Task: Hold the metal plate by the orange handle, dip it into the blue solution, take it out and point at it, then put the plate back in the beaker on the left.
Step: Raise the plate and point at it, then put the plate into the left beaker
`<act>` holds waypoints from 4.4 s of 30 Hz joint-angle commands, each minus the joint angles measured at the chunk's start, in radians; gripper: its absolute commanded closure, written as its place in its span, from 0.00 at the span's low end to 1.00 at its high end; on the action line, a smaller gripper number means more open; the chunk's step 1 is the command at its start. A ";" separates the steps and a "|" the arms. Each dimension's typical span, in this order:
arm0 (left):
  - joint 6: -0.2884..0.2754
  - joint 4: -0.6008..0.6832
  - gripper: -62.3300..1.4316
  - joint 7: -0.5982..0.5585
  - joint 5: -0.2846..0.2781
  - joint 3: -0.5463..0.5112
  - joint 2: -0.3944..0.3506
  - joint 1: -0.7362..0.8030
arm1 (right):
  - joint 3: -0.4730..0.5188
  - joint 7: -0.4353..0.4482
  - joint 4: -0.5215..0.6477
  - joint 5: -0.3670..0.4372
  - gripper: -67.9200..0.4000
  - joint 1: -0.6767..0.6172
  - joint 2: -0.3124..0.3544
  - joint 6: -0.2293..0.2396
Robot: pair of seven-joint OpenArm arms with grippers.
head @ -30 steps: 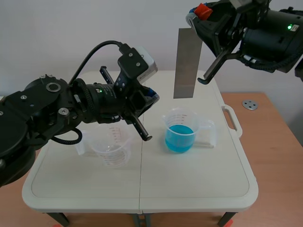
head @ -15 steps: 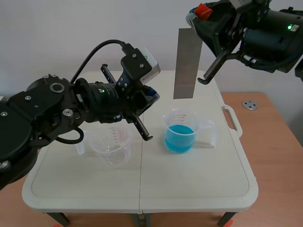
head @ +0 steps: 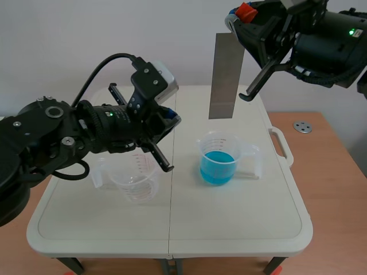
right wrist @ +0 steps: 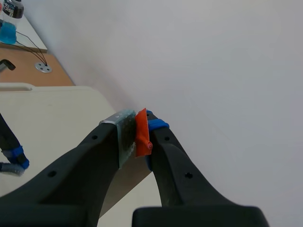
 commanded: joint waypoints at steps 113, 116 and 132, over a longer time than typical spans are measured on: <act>0.009 0.318 0.95 -0.432 -0.153 -0.749 -0.164 1.303 | -0.458 -0.040 -0.299 -0.084 0.98 0.117 -0.217 -0.063; 0.009 0.318 0.95 -0.432 -0.153 -0.749 -0.164 1.303 | -0.458 -0.032 -0.322 -0.095 0.98 0.117 -0.217 -0.068; 0.009 0.318 0.95 -0.432 -0.153 -0.749 -0.164 1.302 | -0.458 0.010 -0.443 -0.103 0.98 0.115 -0.217 -0.116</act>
